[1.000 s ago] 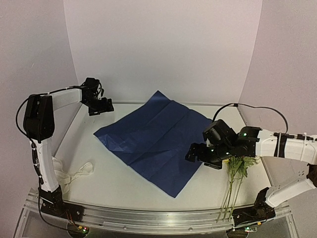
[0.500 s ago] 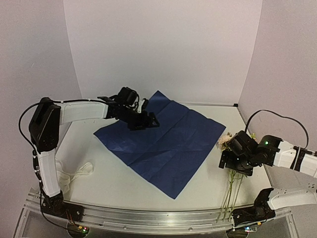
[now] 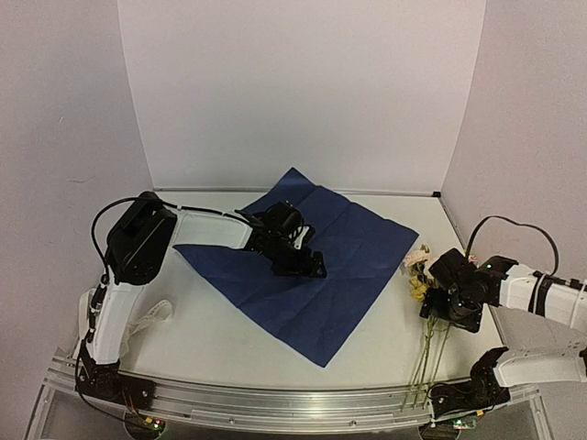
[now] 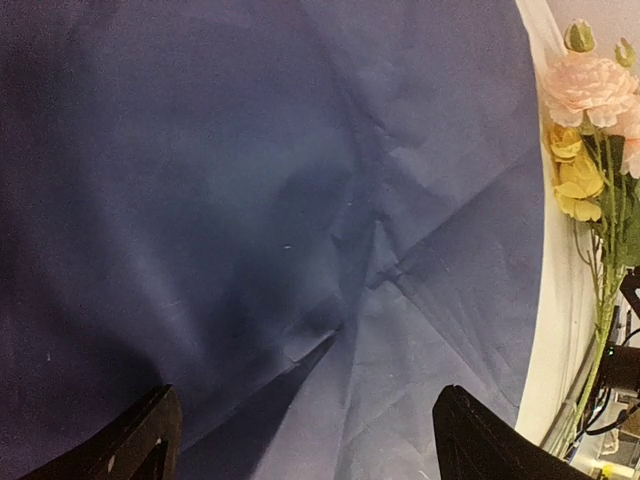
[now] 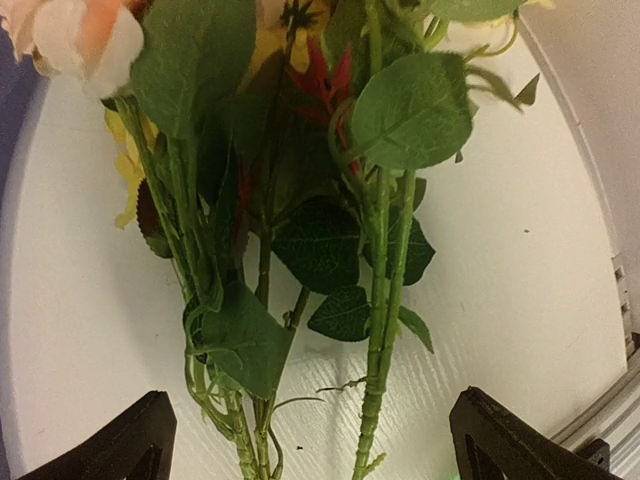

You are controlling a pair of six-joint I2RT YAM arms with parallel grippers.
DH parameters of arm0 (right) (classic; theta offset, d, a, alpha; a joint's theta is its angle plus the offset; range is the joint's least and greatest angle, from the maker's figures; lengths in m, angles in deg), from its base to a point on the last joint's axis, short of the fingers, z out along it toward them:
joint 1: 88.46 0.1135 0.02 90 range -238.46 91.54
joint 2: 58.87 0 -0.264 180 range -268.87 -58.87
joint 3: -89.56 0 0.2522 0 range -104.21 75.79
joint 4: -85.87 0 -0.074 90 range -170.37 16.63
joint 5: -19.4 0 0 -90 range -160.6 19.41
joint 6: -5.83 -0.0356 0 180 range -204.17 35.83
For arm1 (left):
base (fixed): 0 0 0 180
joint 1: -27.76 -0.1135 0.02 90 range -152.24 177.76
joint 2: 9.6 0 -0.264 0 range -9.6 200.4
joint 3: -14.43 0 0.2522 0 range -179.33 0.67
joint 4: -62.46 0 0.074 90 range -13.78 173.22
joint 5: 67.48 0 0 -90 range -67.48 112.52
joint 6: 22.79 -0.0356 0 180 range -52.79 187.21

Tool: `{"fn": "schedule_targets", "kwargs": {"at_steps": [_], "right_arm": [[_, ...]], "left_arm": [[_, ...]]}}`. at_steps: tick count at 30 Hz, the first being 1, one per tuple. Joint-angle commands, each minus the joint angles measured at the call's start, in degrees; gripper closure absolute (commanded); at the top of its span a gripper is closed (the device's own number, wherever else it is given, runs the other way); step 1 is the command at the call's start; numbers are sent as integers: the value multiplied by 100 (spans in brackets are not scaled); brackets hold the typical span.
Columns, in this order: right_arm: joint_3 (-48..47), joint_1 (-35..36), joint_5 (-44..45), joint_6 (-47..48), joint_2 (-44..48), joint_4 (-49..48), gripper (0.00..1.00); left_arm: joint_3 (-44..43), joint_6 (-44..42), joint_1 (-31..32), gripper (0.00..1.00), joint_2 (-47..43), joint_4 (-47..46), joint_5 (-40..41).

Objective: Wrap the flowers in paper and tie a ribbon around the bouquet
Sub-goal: Adjust the flattened wrapping paper at the center of the board, then pick up the fake flower from the corner of the board.

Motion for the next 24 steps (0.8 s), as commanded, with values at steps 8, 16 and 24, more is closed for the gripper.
{"fn": "schedule_targets", "kwargs": {"at_steps": [8,16,24], "right_arm": [[152,-218,-807,125,-778,-817,2],[243,-226,-987,16,-1165,-1144,7],[317,-224,-981,-119,-1378,-1236,31]], "left_arm": [[1213,-214,-37,11,-637,266,263],[1898,-314,-37,12,-978,358,309],[2272,-81,-3,13,-1216,121,46]]}}
